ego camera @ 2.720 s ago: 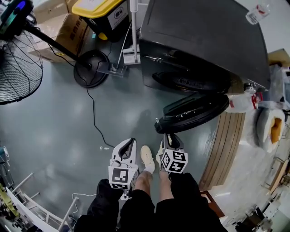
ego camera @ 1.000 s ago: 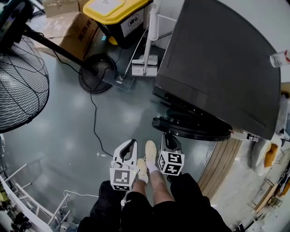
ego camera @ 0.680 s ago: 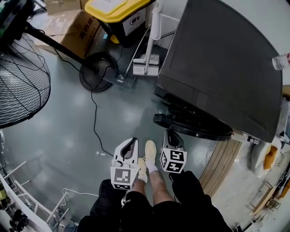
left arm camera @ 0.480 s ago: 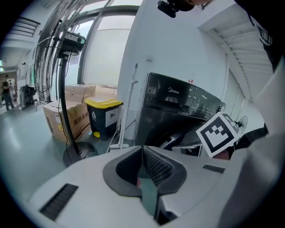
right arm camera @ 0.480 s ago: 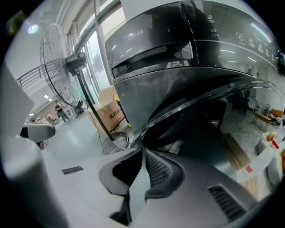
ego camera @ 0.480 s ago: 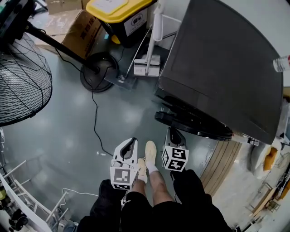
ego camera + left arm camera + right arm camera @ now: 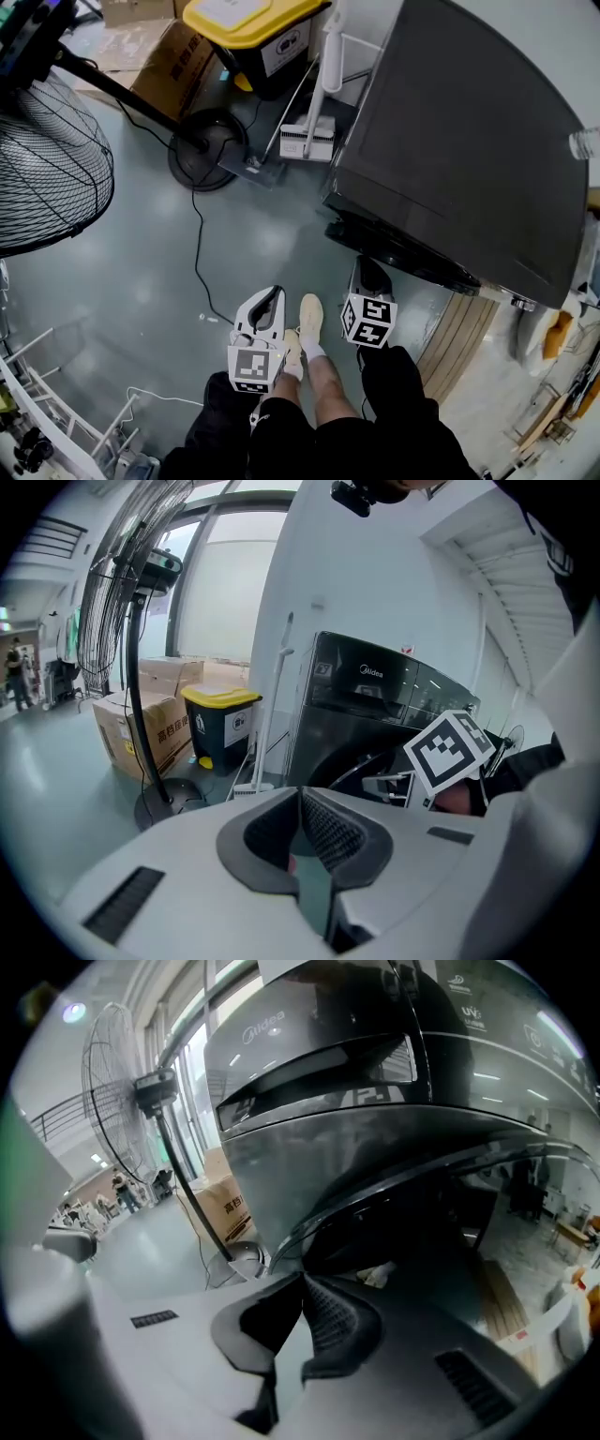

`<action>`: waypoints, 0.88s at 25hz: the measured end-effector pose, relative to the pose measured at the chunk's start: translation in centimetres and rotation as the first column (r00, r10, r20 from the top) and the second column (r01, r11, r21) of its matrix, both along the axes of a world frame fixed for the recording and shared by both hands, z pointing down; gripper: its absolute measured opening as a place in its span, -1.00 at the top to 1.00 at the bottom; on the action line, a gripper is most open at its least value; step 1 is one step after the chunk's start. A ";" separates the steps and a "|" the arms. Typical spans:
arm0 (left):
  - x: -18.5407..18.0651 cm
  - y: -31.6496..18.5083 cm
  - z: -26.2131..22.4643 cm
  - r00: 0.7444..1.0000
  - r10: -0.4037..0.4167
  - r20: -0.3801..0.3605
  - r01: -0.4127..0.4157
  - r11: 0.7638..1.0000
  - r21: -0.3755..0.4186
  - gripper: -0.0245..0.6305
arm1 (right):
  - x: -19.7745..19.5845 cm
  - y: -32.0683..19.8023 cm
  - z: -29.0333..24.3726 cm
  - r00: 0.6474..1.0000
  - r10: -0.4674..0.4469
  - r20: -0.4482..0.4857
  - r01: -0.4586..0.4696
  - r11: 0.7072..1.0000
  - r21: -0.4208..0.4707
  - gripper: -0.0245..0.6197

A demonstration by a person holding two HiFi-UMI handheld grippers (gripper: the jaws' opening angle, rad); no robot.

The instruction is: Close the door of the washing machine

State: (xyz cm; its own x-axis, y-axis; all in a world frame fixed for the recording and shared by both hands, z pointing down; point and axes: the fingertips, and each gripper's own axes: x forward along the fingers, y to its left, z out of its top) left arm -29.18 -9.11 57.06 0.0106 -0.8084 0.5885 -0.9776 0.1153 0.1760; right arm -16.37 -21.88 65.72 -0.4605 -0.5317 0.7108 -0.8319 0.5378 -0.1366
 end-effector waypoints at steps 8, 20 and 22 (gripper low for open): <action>-0.1 -0.6 -0.4 1.000 0.000 0.005 0.000 1.000 0.007 0.83 | -0.2 -0.4 0.1 1.000 0.013 0.012 -0.013 1.000 -0.003 0.87; 1.6 -0.1 -5.5 0.998 0.051 0.043 -0.054 0.996 0.075 0.83 | -0.3 3.1 -6.3 0.990 -0.137 0.045 0.130 0.984 0.125 0.87; 1.9 0.2 -7.6 0.996 0.061 0.064 -0.067 0.993 0.097 0.83 | 0.0 3.6 -8.6 0.989 -0.134 0.063 0.124 0.981 0.147 0.87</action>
